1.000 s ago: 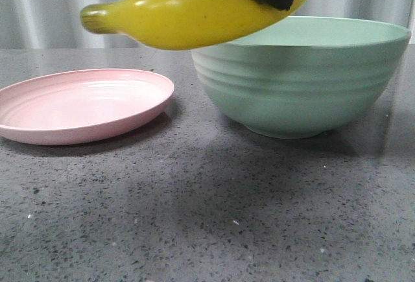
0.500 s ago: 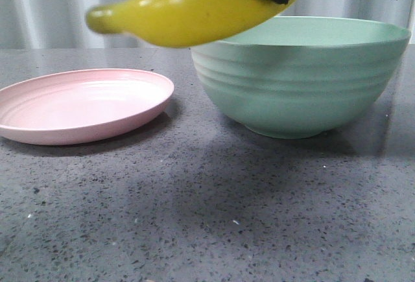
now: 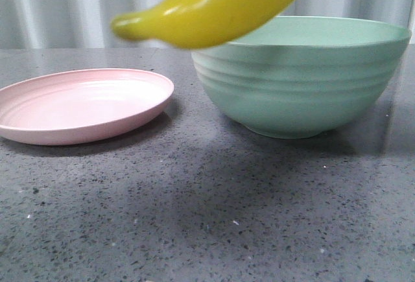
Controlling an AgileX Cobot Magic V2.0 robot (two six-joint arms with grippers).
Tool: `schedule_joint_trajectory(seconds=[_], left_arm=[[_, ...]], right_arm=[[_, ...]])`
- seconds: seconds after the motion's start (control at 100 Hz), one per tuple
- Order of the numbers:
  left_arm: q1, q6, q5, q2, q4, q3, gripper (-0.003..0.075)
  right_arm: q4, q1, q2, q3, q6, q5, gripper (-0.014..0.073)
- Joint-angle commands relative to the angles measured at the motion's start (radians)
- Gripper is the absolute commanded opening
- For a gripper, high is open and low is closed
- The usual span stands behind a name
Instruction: Transfer banana from pink plate to green bowl
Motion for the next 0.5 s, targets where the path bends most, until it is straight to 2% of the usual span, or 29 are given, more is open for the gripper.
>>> schedule_joint_trajectory(seconds=[0.0, 0.14, 0.28, 0.49], left_arm=[[0.017, 0.003, -0.056, -0.095, -0.02, -0.035, 0.0357], [0.049, 0.003, -0.092, -0.172, -0.018, -0.035, 0.0357], [0.068, 0.003, -0.074, -0.2, -0.013, -0.035, 0.0357], [0.071, 0.003, -0.07, -0.2, -0.013, -0.035, 0.0356]], right_arm=[[-0.02, -0.001, -0.066, -0.033, -0.065, -0.167, -0.0071], [-0.174, -0.001, -0.074, -0.033, -0.067, -0.332, -0.0071], [-0.3, -0.001, -0.016, -0.033, -0.067, -0.407, -0.0071], [-0.306, -0.001, 0.113, -0.033, -0.067, -0.455, -0.0071]])
